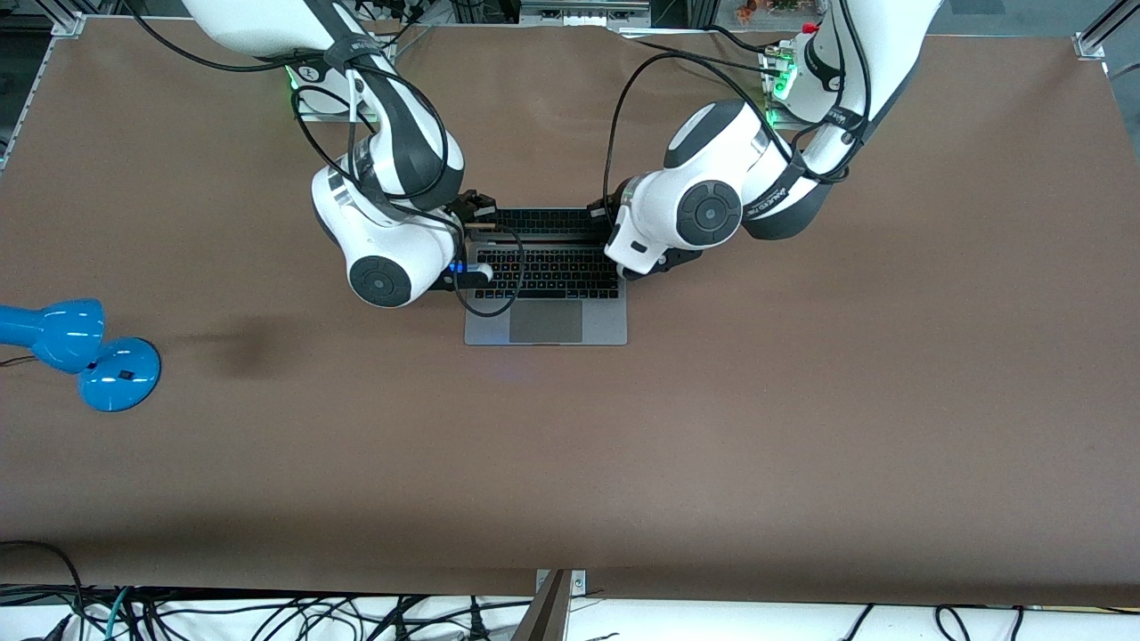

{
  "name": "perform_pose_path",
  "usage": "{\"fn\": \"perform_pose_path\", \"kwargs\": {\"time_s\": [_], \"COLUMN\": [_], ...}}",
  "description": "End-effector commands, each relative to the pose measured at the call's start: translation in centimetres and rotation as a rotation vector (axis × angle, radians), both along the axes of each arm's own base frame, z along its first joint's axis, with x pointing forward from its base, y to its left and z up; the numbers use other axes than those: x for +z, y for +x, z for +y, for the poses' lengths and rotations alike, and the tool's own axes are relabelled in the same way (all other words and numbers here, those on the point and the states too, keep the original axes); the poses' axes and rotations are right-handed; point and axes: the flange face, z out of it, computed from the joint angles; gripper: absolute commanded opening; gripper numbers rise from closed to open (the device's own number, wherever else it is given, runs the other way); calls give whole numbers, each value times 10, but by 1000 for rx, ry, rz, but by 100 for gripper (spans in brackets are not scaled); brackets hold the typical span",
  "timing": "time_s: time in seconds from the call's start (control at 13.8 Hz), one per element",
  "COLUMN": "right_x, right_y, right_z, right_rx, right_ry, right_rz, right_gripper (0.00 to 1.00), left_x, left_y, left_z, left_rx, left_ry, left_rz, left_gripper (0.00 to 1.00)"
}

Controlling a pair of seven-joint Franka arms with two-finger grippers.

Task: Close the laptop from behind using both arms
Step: 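Lower both grippers behind the laptop screen onto its back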

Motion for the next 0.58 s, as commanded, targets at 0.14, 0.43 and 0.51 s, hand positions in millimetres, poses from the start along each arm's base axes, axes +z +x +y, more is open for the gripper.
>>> {"fn": "perform_pose_path", "kwargs": {"time_s": [0.14,0.43,0.51], "right_x": [-13,-18,-19], "right_y": [6,8,10], "right_z": [3,4,3], "right_rx": [11,2,-1], "right_ry": [3,6,6], "right_rz": [-23,-35,-39], "right_gripper": [5,5,5], "left_x": [-6,-15,-14], "left_y": [10,17,20], "left_z": [-1,0,0], "left_rx": [-23,-28,-25], "left_ry": [13,20,17], "left_rz": [-18,-24,-26], "left_gripper": [0,0,0]}}
